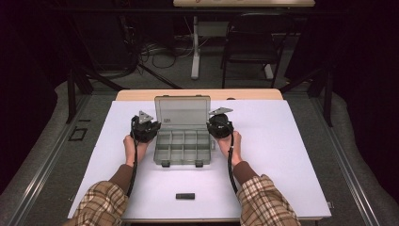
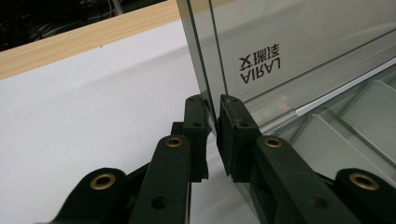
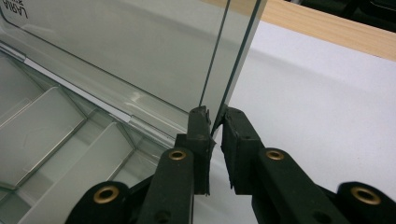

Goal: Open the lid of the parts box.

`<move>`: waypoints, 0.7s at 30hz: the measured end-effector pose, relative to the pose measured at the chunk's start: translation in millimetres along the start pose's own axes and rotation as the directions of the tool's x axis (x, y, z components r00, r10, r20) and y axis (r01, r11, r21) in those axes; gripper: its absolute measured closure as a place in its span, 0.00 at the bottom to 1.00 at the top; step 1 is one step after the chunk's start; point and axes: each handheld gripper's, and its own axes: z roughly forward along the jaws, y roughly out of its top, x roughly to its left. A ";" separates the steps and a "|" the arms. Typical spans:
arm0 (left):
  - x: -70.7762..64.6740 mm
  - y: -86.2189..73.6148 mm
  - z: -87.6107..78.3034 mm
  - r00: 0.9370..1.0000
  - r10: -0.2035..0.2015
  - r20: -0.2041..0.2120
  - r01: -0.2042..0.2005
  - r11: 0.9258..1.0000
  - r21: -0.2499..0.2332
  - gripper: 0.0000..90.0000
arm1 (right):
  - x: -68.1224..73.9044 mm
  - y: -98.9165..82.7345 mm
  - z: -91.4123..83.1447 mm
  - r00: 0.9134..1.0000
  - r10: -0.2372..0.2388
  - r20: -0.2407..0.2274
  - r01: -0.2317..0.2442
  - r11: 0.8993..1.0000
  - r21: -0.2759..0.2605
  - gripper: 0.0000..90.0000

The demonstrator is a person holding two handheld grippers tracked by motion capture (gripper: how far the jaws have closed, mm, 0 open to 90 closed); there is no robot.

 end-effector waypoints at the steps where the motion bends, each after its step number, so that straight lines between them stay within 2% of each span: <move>1: -0.2 0.0 0.2 1.000 0.000 -0.001 0.000 1.000 0.001 0.90 | 0.0 0.0 0.3 1.000 -0.002 0.002 0.002 1.000 0.000 0.90; 17: -2.6 0.3 1.3 1.000 0.018 -0.015 -0.018 1.000 0.017 0.88 | -1.1 0.6 2.2 1.000 0.014 -0.009 -0.014 1.000 0.010 0.89; 21: -2.6 -0.5 1.7 1.000 0.016 -0.024 -0.016 1.000 0.007 0.86 | -1.4 0.6 3.2 1.000 0.023 -0.011 -0.022 1.000 0.013 0.88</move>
